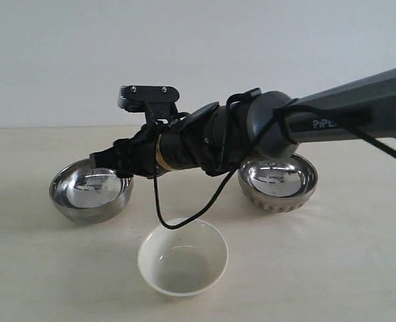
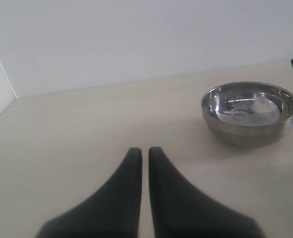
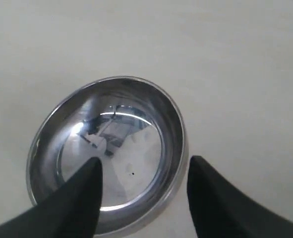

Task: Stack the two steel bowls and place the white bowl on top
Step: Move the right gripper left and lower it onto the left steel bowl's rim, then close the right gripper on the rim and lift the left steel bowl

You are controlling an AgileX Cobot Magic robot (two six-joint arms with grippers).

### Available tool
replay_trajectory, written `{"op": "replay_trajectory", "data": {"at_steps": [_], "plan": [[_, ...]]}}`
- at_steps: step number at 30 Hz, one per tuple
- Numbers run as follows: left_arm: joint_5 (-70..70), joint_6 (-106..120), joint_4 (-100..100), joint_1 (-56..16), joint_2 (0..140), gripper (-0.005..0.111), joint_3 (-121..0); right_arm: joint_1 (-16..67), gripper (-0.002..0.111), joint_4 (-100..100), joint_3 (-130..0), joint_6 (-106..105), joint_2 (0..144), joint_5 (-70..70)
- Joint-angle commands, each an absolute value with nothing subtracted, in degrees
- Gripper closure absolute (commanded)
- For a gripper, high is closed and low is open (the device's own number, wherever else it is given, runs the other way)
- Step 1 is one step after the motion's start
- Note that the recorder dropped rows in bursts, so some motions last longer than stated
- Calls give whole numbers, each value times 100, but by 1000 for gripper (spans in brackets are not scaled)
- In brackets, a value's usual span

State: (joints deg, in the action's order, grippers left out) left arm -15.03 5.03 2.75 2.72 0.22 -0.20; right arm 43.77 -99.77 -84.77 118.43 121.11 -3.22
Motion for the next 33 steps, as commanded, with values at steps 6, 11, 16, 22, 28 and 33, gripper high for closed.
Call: {"op": "replay_trajectory", "data": {"at_steps": [6,11,16,22,28,33], "plan": [[-1461,447,236,273,0,103,0,4445,61,-9995,-8691,11928,12525,31],[-1461,447,236,273,0,103,0,4454,61,-9995,-8691,11954,12660,70],[-1461,447,236,273,0,103,0,4454,61,-9995,-8745,11981,12756,0],[-1461,447,236,273,0,103,0,4469,63,-9831,-8950,11997,12987,-117],[-1470,447,236,273,0,103,0,4469,63,-9411,-9208,11997,13261,-220],[-1470,447,236,273,0,103,0,4469,86,-9283,-9209,11997,13257,-171]]}}
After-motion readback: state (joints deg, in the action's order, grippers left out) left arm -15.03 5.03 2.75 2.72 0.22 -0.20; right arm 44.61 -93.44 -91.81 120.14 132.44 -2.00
